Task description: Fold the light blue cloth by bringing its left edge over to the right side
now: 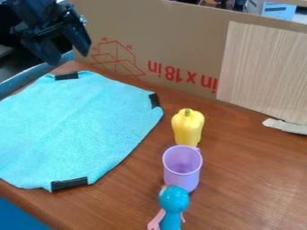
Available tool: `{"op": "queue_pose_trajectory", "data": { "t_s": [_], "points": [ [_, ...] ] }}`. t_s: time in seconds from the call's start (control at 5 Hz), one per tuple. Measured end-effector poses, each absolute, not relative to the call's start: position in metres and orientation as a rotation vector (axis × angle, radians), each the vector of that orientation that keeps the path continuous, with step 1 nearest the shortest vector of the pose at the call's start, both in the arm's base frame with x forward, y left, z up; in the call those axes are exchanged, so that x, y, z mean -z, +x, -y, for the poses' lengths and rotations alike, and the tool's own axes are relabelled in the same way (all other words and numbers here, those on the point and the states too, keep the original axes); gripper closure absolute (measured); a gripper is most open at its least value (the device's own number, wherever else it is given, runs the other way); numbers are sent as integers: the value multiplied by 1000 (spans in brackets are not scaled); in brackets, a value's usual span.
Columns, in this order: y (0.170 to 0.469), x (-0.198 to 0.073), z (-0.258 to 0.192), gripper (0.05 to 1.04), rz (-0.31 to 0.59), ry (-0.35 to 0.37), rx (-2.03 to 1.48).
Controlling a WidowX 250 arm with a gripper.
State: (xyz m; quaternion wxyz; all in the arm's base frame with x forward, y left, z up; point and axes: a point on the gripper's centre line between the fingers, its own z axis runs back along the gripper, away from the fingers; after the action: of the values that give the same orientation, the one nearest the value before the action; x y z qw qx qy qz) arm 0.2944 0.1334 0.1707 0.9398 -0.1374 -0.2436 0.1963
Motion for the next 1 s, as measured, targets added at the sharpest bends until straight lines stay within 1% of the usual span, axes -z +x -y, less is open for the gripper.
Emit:
{"op": "queue_pose_trajectory", "data": {
  "t_s": [0.2,0.4,0.6,0.8,1.0],
  "points": [
    [295,-161,-134,83,465,-297,-406],
    [286,-154,-175,83,473,-307,-516],
    [277,-147,-207,83,507,-304,-570],
    [258,-137,-240,83,496,-242,-648],
    [234,-122,-264,83,350,-28,-714]
  ]
}}
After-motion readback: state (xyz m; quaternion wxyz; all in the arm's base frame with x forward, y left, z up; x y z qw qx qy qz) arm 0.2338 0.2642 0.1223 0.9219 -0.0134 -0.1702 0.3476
